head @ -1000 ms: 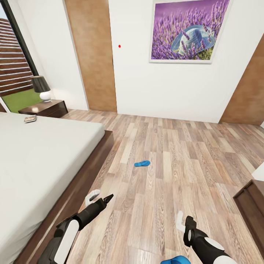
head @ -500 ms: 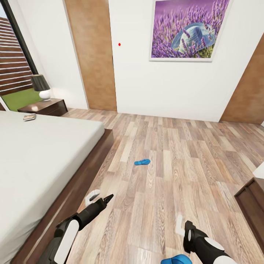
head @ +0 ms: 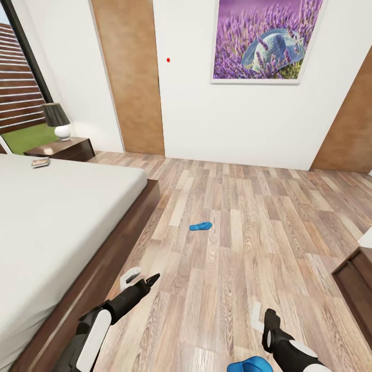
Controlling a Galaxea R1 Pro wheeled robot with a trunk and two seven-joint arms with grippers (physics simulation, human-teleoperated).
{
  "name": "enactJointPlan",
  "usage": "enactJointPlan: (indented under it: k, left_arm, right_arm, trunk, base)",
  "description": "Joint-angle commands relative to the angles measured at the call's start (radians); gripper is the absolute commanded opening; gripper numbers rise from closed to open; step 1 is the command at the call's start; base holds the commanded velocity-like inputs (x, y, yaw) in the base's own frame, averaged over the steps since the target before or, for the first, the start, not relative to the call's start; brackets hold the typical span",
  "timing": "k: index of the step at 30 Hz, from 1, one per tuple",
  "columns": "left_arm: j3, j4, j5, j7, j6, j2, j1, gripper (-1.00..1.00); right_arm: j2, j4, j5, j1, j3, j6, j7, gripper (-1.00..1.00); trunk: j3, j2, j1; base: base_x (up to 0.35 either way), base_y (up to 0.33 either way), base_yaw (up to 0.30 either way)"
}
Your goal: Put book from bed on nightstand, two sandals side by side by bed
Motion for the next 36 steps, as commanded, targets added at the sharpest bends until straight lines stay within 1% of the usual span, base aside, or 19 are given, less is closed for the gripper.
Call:
enactJointPlan:
  k: [1,14,23,36]
  left_arm:
    - [0.004,-0.001,0.005,-0.003,0.009,-0.001,-0.001,1.0]
    - [0.004,-0.001,0.005,-0.003,0.009,-0.001,-0.001,1.0]
    - [0.004,-0.001,0.005,-0.003,0.009,-0.001,-0.001,1.0]
    - [0.004,-0.001,0.005,-0.003,0.009,-0.001,-0.001,1.0]
  right_arm:
    - [-0.002,-0.001,0.007,0.0,0.008,0.007,0.001,1.0]
    - [-0.002,0.002,0.006,0.0,0.009,0.005,-0.007,1.0]
    - [-0.009,0.001,0.002,0.0,0.005,0.002,-0.006,1.0]
    - [-0.008,0.002,0.003,0.0,0.005,0.002,-0.005,1.0]
  trunk:
    - [-0.004,-0.008,0.004]
    - [-0.045,-0.099,0.054]
    - [-0.073,-0.162,0.088]
    - [-0.114,-0.253,0.138]
  base:
    - [0.0,0.0,0.0]
    - [0.0,0.0,0.0]
    - [0.0,0.0,0.0]
    - [0.0,0.0,0.0]
